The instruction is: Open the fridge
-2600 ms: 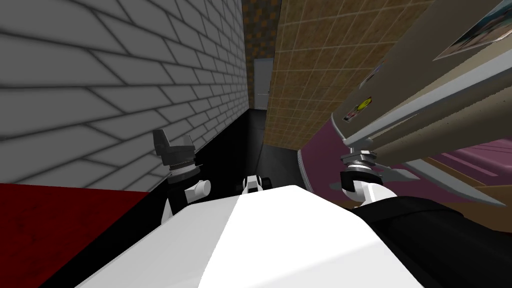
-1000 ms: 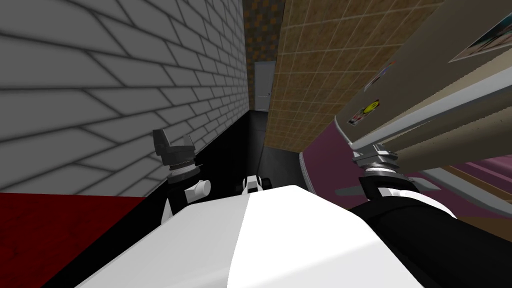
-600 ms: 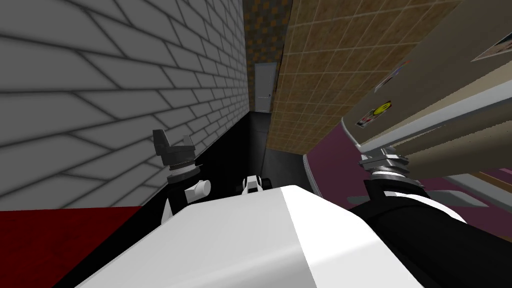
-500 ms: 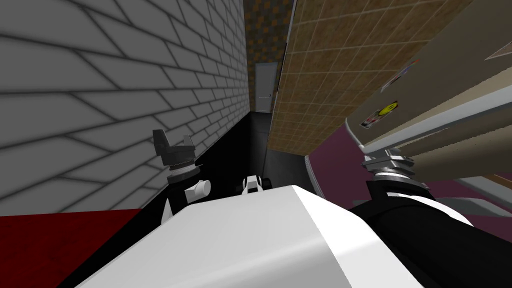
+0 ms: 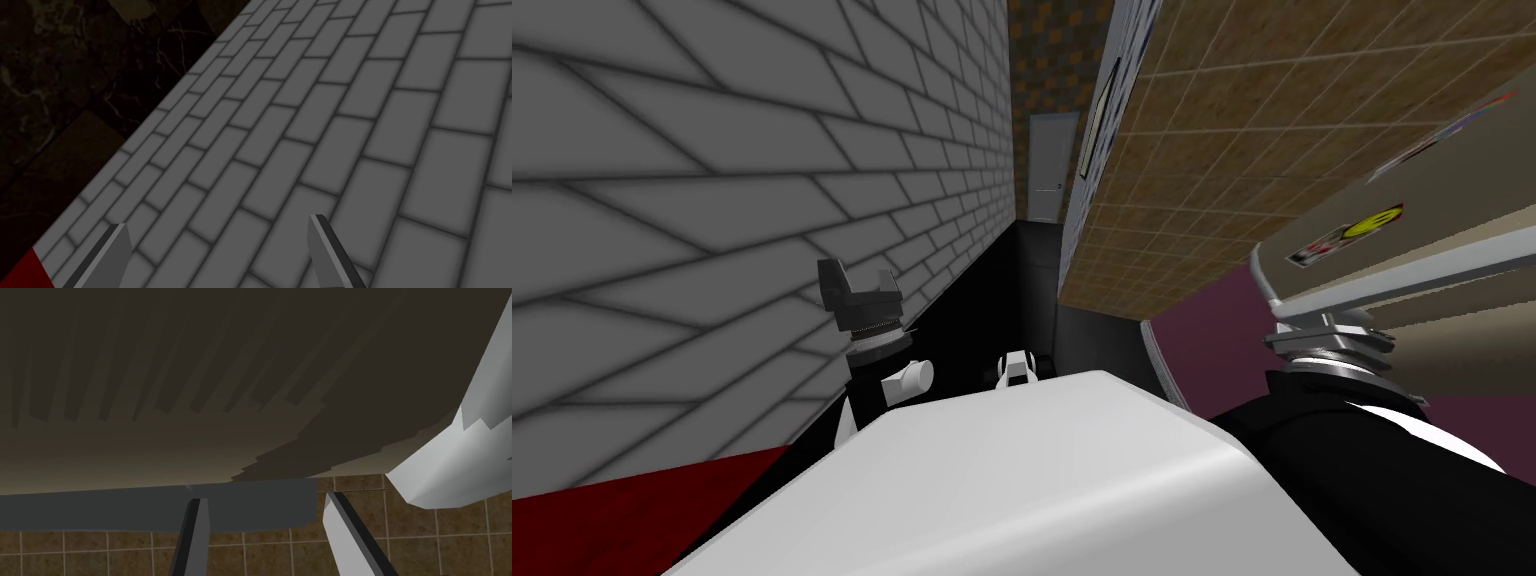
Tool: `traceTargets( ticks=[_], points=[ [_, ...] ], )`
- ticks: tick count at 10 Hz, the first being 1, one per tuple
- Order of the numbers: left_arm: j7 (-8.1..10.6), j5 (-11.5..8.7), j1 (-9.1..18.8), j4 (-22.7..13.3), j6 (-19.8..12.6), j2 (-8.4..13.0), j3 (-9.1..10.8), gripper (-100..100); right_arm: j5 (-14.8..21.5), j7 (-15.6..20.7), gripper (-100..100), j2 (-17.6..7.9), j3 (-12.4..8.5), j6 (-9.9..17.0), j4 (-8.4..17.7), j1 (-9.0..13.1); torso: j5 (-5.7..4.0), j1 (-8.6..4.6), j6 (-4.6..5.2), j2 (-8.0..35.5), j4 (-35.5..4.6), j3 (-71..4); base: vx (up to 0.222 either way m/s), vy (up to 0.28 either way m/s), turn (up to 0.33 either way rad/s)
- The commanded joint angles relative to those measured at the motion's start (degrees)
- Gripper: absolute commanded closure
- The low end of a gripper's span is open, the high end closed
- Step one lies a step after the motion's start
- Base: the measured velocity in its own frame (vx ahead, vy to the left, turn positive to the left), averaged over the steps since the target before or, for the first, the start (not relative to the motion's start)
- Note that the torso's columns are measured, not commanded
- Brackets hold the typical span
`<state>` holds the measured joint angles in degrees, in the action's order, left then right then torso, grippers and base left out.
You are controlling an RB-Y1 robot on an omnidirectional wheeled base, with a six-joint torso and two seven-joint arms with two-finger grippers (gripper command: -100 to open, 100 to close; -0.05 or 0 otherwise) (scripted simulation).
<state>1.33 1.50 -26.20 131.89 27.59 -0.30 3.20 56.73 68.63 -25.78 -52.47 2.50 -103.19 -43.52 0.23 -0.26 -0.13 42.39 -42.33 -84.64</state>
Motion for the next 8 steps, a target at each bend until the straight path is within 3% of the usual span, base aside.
traceTargets(
  ticks=[1, 2, 8],
  points=[
    [0.00, 0.00, 0.00, 0.00, 0.00, 0.00, 0.00, 0, -0.57, -0.39, 100, -0.87, -0.99, 2.98, 1.00, -1.02, 0.06, -0.18, 0.05, 0.05, -0.06, 0.01, 0.292, 0.126, 0.001],
    [0.00, 0.00, 0.00, -0.01, 0.00, 0.00, 0.00, 0, -0.50, -0.23, 100, -0.39, 0.28, 2.57, 0.22, -1.08, 0.05, -0.01, 0.07, -0.19, 0.00, -0.11, 0.138, 0.068, -0.013],
    [0.00, 0.00, 0.00, 0.00, 0.00, 0.01, 0.01, 0, -1.54, -0.45, 100, -0.25, -2.19, 8.14, 3.66, -2.42, 0.09, -0.12, -0.01, -0.20, 0.04, -0.15, 0.277, 0.090, 0.007]
  ],
)
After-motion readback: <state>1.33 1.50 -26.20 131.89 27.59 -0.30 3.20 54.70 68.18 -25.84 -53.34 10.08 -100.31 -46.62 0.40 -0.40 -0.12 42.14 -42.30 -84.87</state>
